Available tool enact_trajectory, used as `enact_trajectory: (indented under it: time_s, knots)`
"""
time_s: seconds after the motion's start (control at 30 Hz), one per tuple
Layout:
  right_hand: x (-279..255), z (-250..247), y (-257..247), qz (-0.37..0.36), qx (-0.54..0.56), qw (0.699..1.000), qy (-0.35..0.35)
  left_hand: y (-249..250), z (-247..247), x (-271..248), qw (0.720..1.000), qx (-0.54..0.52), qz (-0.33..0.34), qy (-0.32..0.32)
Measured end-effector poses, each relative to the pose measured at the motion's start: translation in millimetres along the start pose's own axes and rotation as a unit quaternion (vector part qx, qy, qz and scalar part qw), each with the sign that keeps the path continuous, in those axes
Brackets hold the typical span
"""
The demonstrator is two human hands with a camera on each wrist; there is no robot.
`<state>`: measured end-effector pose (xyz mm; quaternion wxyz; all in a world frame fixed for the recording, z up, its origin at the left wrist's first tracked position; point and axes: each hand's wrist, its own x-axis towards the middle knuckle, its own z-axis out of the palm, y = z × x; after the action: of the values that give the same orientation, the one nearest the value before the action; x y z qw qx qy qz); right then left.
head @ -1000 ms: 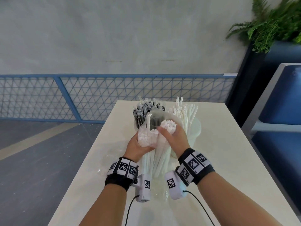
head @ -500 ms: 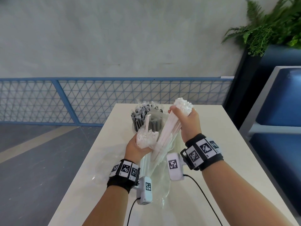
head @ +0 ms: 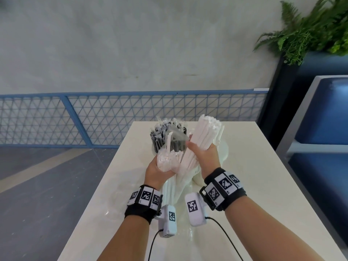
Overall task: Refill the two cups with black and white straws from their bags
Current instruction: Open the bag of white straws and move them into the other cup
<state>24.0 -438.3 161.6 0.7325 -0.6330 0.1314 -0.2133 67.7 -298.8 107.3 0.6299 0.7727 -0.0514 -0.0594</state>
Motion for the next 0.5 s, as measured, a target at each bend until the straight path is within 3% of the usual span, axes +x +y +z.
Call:
enact_trajectory:
  time_s: [0.23,0.33,0.5]
  knots:
    - [27,-12,-45,-0.017,0.126,0.989,0.077,-3,-8,0,0.999,-0.039,0.001,0.023]
    - [39,-20,-58,-0.006,0.240,0.967,0.089,0,-11,-1,0.999,-0.047,0.000,0.015]
    - [38,-15,-40,0.024,0.158,0.984,0.082,-1,-6,-2,0.998,-0.060,-0.019,0.016]
